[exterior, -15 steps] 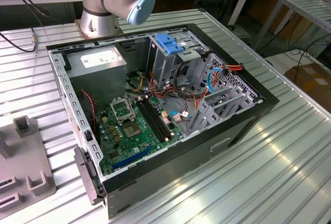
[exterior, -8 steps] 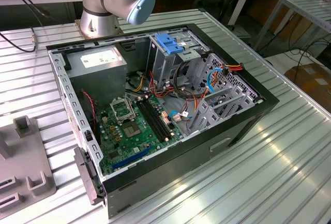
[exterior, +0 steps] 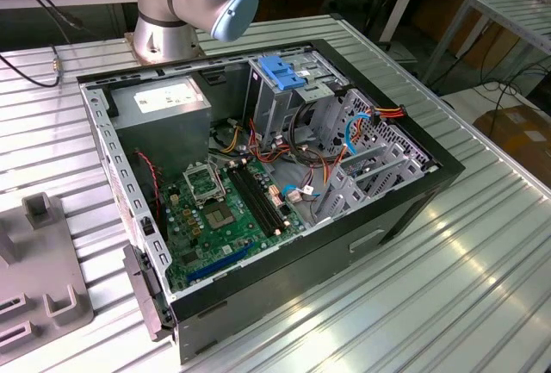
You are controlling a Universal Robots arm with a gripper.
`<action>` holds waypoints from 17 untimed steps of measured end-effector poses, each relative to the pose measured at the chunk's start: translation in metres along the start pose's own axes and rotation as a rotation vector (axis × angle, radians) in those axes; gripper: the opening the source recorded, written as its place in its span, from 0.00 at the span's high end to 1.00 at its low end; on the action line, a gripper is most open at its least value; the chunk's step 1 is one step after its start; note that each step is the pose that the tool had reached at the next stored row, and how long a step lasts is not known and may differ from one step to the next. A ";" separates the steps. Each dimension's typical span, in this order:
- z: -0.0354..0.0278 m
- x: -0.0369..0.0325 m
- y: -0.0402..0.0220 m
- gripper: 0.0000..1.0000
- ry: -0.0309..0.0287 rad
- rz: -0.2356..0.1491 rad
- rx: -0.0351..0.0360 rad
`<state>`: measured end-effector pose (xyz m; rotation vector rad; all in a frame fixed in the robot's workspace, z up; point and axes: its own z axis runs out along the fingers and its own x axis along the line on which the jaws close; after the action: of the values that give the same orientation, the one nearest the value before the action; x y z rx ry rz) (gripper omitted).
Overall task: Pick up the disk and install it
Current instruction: 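Pick up the disk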
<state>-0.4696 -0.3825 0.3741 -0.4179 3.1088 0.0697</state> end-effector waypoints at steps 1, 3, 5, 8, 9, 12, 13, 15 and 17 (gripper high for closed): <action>0.0000 0.0000 0.0000 0.90 0.0006 -0.015 -0.0001; 0.0000 0.0000 0.0000 0.90 0.0028 -0.065 -0.0006; 0.0000 0.0000 0.0000 0.90 0.0043 -0.100 -0.0010; 0.0000 0.0000 0.0000 0.90 0.0062 -0.143 -0.0014; 0.0000 0.0000 0.0000 0.90 0.0072 -0.164 -0.0016; 0.0000 0.0000 0.0000 0.90 0.0089 -0.206 -0.0021; 0.0001 0.0000 -0.0001 0.90 0.0094 -0.217 -0.0022; 0.0000 0.0000 -0.0001 0.90 0.0109 -0.249 -0.0025; 0.0000 -0.0001 -0.0001 0.90 0.0121 -0.281 -0.0028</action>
<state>-0.4695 -0.3825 0.3740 -0.8507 3.0256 0.0701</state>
